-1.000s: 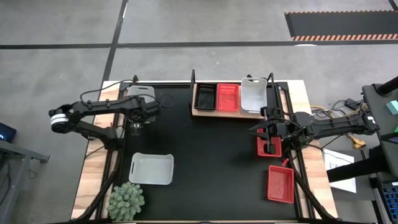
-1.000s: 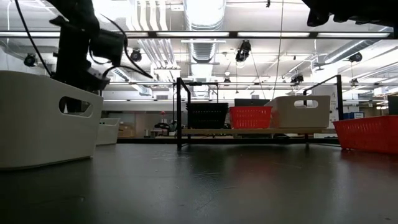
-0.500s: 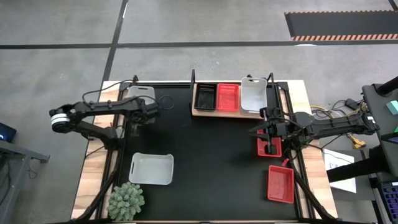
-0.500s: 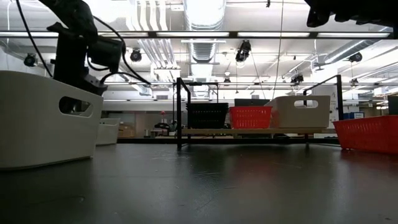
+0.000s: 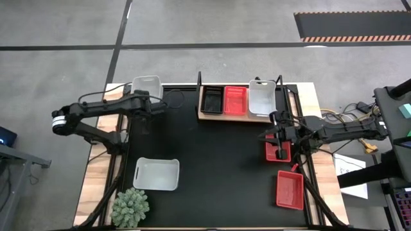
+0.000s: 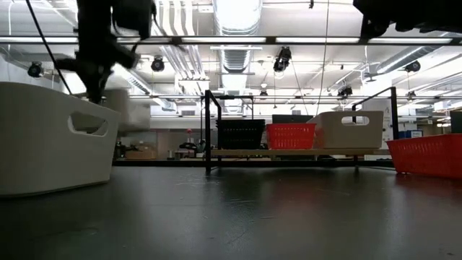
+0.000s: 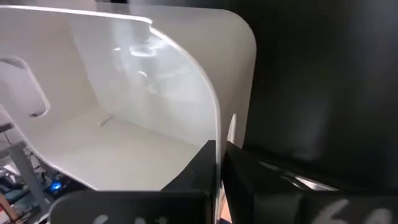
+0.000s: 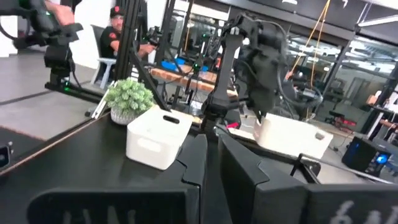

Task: Stack baskets on shelf by color
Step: Stack the top white bin into the top of the white bin on the shelf

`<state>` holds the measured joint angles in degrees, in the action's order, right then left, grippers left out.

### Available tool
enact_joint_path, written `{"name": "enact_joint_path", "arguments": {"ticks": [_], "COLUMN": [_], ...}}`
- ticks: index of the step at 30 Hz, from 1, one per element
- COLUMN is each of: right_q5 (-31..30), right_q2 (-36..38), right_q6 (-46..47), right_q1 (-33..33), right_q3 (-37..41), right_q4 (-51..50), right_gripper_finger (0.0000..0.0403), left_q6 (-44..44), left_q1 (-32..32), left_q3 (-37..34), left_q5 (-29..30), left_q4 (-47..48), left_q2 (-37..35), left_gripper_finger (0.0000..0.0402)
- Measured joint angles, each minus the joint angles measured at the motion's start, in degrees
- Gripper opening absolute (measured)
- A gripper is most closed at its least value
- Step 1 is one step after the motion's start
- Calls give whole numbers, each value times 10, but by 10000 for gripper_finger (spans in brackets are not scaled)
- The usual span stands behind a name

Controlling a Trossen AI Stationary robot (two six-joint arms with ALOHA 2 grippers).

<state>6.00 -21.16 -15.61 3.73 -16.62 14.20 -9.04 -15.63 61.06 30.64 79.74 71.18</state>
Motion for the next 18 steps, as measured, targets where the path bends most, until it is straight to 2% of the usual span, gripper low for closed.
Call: {"name": "enact_joint_path", "arguments": {"ticks": [8, 12, 18], "right_q5": [0, 0, 0], "right_q2": [59, 78, 97], "right_q6": [44, 64, 76], "right_q1": [0, 0, 0], "right_q3": [0, 0, -1], "right_q4": [-57, -68, -81], "right_gripper_finger": [34, 34, 34], "left_q6": [142, 176, 160], "left_q1": [110, 152, 199], "left_q3": [171, 266, 422], "left_q5": [27, 29, 61], "left_q4": [100, 95, 45], "left_q2": [18, 59, 169], "left_gripper_finger": [0, 0, 0]}}
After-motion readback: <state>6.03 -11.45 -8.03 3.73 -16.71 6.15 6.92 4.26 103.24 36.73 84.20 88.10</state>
